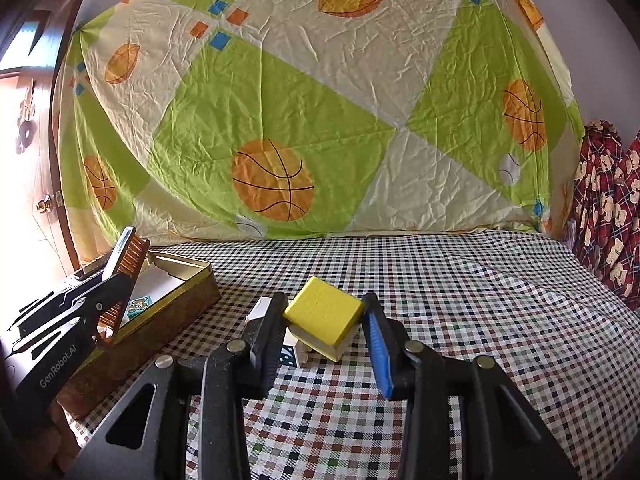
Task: Organize rigid objects
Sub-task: 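Carry brown stick with left tool while right tool carries yellow cube toward tin, then lower brown stick into tin and open left tool while right tool releases yellow cube there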
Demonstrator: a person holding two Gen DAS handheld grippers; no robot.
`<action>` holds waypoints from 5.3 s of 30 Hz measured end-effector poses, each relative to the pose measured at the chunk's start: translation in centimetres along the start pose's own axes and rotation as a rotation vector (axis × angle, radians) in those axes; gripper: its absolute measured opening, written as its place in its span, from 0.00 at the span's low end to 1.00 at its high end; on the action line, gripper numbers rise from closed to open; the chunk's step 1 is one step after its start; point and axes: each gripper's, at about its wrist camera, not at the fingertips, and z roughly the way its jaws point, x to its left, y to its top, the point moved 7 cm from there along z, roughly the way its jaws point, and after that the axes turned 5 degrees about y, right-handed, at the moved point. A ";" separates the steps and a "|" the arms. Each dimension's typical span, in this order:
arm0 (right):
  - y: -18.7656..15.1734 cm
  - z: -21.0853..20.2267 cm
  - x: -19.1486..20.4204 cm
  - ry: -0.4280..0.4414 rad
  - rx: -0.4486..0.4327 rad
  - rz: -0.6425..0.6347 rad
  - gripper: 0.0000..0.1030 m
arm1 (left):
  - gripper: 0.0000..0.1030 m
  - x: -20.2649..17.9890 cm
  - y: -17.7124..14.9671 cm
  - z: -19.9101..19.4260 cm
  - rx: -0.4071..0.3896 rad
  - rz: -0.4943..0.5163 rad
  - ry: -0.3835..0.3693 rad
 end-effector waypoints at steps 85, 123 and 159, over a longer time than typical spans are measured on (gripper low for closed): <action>-0.4 1.6 10.8 0.264 -0.004 -0.092 0.39 | 0.14 6.7 -0.5 -3.6 -0.022 -0.097 0.043; -0.8 3.5 17.3 0.332 0.040 -0.186 0.39 | 0.14 12.9 -1.3 -3.1 0.029 -0.143 0.121; -2.0 5.4 17.4 0.375 0.216 -0.217 0.66 | 0.87 15.6 -2.1 -2.2 0.118 -0.148 0.170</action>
